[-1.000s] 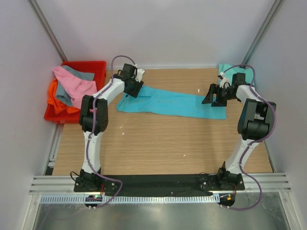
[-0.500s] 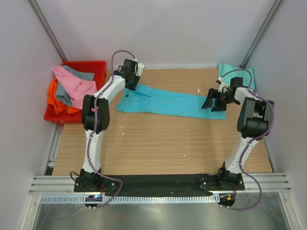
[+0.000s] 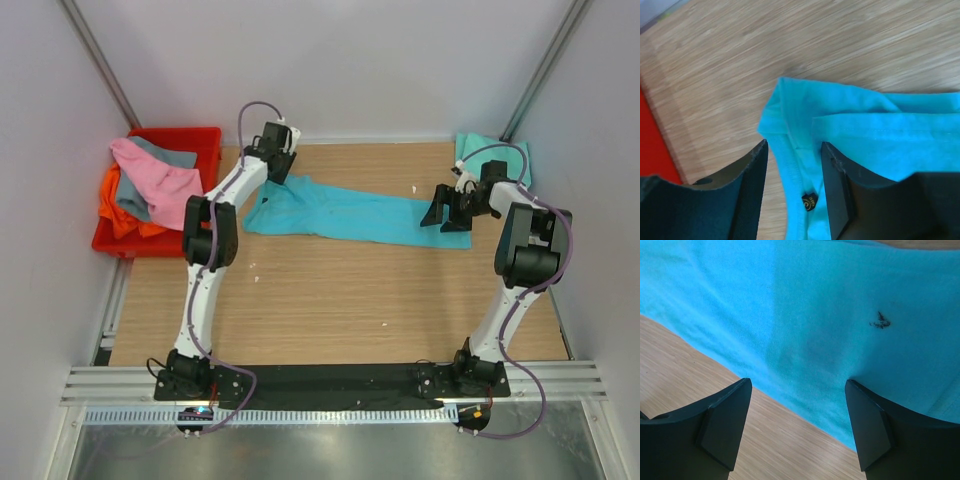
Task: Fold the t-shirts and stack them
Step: Fold the tshirt
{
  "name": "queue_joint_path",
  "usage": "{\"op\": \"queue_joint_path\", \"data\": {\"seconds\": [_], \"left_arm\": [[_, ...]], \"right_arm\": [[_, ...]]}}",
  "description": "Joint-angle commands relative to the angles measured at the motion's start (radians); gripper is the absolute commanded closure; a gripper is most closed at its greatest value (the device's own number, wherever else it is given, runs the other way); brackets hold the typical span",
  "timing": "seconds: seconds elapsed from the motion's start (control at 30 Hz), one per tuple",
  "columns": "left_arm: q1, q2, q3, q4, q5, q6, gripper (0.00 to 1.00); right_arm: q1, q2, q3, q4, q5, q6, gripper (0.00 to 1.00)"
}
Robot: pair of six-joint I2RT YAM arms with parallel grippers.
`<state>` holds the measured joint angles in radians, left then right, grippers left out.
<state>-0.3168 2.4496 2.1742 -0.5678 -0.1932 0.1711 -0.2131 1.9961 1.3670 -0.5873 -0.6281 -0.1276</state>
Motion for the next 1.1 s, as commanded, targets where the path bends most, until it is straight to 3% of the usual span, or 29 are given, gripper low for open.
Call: {"op": "queue_joint_path", "data": {"seconds": [0.0, 0.17, 0.27, 0.4, 0.5, 0.53, 0.63, 0.8, 1.07], "left_arm": [[-0.004, -0.101, -0.099, 0.151, -0.126, -0.021, 0.5], [-0.005, -0.306, -0.319, 0.238, -0.118, -0.07, 0.48], [-0.01, -0.478, -0.465, 0.24, -0.048, -0.133, 0.48], [-0.022, -0.615, -0.68, 0.266, 0.081, -0.203, 0.48], [-0.031, -0.658, -0.744, 0.26, 0.19, -0.232, 0.49], [-0.031, -0.655, -0.738, 0.223, 0.29, -0.248, 0.51], [-0.036, -0.614, -0.712, 0.163, 0.398, -0.255, 0.57], [-0.038, -0.552, -0.712, 0.169, 0.414, -0.24, 0.65], [-0.013, -0.373, -0.62, 0.128, 0.4, -0.242, 0.66]], "right_arm": [[0.001, -0.016, -0.016, 0.007, 0.016, -0.017, 0.18], [0.001, -0.034, -0.023, 0.015, 0.007, -0.015, 0.18], [0.001, -0.048, -0.017, 0.037, 0.03, -0.023, 0.18], [0.001, -0.013, 0.033, 0.024, 0.047, -0.03, 0.18], [0.001, 0.038, 0.096, 0.011, 0.057, -0.03, 0.18], [0.003, 0.055, 0.124, 0.014, 0.065, -0.03, 0.18], [0.003, 0.069, 0.182, 0.021, 0.082, -0.032, 0.18], [0.003, 0.067, 0.216, 0.115, 0.122, -0.01, 0.18], [0.004, 0.093, 0.19, 0.084, 0.169, -0.043, 0.18]]}}
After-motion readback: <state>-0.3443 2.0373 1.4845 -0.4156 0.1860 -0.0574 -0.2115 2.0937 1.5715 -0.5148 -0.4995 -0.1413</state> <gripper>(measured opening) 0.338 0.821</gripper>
